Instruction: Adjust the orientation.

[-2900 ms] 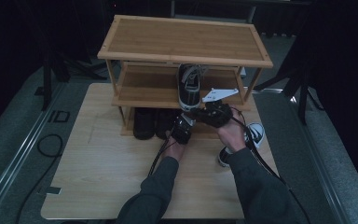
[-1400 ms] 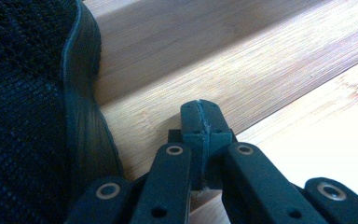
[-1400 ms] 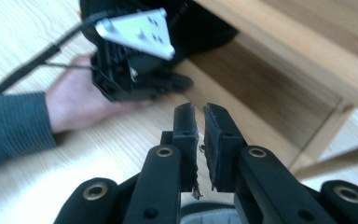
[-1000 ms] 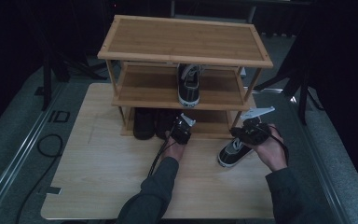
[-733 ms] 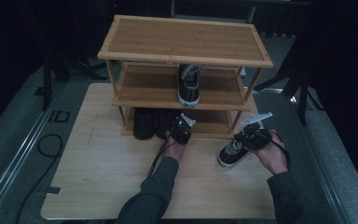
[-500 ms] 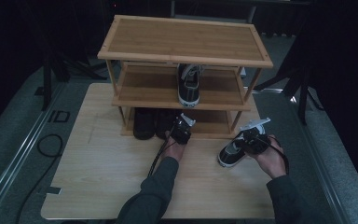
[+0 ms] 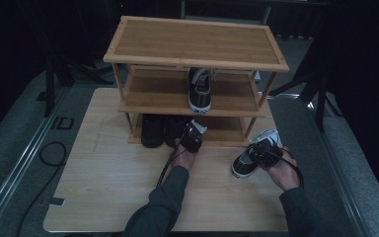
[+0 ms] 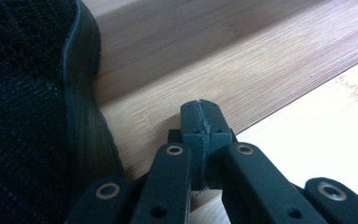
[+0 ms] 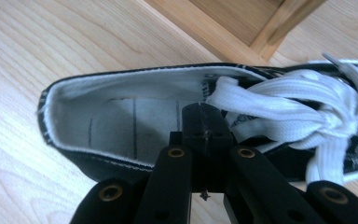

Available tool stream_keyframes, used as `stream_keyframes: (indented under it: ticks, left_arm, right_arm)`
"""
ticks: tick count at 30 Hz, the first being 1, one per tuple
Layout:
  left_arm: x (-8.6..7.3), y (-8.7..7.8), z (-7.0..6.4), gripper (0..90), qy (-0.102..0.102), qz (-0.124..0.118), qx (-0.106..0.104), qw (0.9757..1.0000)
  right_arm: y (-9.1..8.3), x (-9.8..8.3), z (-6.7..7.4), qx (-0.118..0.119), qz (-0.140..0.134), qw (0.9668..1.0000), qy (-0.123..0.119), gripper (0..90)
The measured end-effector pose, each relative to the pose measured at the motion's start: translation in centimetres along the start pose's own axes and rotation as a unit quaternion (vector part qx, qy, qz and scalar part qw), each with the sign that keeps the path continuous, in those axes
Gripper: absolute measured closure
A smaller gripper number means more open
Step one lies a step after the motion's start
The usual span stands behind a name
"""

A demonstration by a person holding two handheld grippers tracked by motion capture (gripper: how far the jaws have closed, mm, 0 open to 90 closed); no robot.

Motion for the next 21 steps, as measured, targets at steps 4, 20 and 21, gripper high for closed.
stream_keyframes:
  ticks: [4, 20, 21]
  left_arm:
    - [0.0, 0.0, 0.0, 89.8, -0.002, -0.001, -0.001, 1.0000]
    - [0.0, 0.0, 0.0, 89.8, -0.001, -0.001, -0.002, 1.0000]
    - [0.0, -0.1, 0.0, 89.8, -0.001, -0.001, -0.002, 1.0000]
  right_arm:
    - [-0.3, -0.6, -0.2, -0.009, 0.005, 0.9999, -0.001, 90.0]
    - [-1.7, -3.1, -1.9, -0.045, 0.015, 0.9988, 0.011, 90.0]
    - [-1.8, -3.3, -2.1, -0.047, 0.015, 0.9987, 0.014, 90.0]
Point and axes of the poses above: each handheld gripper's, and its own axes: y roughly forward along the jaws, x roughly out of its top, z roughly to its left, the point moved 7 cm from there along y, roughly forward along the jaws, and after that the axes turned 4 degrees about y, right-handed, at the moved point
